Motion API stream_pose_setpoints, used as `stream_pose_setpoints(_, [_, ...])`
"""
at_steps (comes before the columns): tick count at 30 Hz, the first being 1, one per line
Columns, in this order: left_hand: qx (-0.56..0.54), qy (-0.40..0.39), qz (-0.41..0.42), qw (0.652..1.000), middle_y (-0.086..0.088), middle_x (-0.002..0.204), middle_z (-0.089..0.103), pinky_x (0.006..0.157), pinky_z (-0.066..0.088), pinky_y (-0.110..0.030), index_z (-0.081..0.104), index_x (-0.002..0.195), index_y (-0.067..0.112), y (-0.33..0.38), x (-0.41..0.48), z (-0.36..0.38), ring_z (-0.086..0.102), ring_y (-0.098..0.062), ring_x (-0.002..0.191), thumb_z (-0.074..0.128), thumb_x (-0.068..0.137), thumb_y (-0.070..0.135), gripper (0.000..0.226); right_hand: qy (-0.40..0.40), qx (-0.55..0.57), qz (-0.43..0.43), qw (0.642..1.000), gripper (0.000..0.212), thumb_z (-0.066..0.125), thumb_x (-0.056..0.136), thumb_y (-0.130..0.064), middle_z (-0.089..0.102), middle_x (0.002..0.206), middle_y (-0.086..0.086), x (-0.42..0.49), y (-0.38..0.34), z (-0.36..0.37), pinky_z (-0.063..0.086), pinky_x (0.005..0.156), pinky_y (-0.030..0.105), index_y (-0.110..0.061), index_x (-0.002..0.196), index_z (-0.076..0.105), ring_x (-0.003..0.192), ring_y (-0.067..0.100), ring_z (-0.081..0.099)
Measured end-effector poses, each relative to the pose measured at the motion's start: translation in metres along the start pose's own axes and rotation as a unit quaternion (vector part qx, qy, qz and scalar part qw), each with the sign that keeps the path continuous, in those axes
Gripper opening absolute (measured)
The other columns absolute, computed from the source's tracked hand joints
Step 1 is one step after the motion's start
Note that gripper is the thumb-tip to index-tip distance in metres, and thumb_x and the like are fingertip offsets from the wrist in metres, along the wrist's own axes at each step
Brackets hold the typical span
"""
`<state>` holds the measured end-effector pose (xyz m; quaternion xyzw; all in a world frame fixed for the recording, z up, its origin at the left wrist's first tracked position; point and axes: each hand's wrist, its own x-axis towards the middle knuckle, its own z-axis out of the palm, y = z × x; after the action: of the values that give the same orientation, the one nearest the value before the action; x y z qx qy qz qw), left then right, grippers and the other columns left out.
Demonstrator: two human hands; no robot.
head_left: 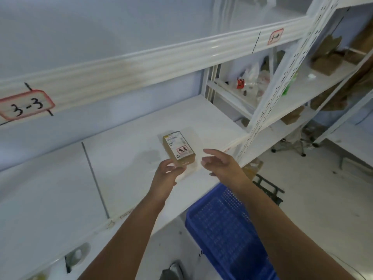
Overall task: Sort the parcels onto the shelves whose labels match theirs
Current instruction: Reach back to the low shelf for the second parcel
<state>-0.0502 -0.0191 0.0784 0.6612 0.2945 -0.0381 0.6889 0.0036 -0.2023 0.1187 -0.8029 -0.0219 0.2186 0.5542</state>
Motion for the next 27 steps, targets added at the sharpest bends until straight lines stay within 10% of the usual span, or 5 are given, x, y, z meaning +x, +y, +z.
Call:
stream_pose_setpoints(8, [-0.034, 0.097, -0.106, 0.989, -0.018, 0.155, 0.056, 0.118, 0.046, -0.05, 0.046, 0.157, 0.011, -0.005, 0.088, 0.015, 0.056, -0.035, 0.14, 0.081, 0.09, 0.034, 0.079, -0.073, -0.07, 0.061, 0.993, 0.071, 0.077, 0.098, -0.024, 0.06, 0.152, 0.007, 0.121, 0.008, 0.002, 0.047, 0.12, 0.049, -0.027, 0.162, 0.048, 0.139, 0.026, 0.059])
stream_pose_setpoints(12, [-0.026, 0.114, -0.149, 0.982, -0.02, 0.148, 0.063, 0.113, 0.05, -0.044, 0.061, 0.138, 0.0, -0.016, 0.111, 0.025, 0.062, -0.034, 0.13, 0.075, 0.09, 0.044, 0.067, -0.117, -0.098, 0.077, 0.985, 0.076, 0.073, 0.101, -0.026, 0.055, 0.158, 0.009, 0.155, 0.024, 0.01, 0.047, 0.12, 0.051, -0.027, 0.168, 0.037, 0.142, 0.028, 0.057])
stream_pose_setpoints(15, [-0.033, 0.132, -0.133, 0.982, -0.013, 0.128, 0.07, 0.104, 0.052, -0.04, 0.071, 0.128, 0.008, -0.015, 0.105, 0.038, 0.062, -0.026, 0.109, 0.069, 0.1, 0.033, 0.038, -0.147, -0.093, 0.082, 0.981, 0.071, 0.072, 0.101, -0.031, 0.062, 0.154, 0.005, 0.169, 0.042, 0.017, 0.05, 0.118, 0.052, -0.026, 0.165, 0.042, 0.138, 0.028, 0.061])
stream_pose_setpoints(27, [-0.131, 0.222, 0.029, 0.966, -0.004, 0.126, 0.08, 0.105, 0.058, -0.042, 0.072, 0.14, 0.023, -0.008, 0.024, 0.058, 0.075, -0.027, 0.118, 0.076, 0.096, 0.038, 0.048, -0.137, -0.032, -0.102, 0.985, 0.053, 0.072, 0.1, -0.022, 0.075, 0.134, -0.009, 0.124, 0.018, -0.009, 0.062, 0.104, 0.045, -0.033, 0.15, 0.061, 0.118, 0.015, 0.073])
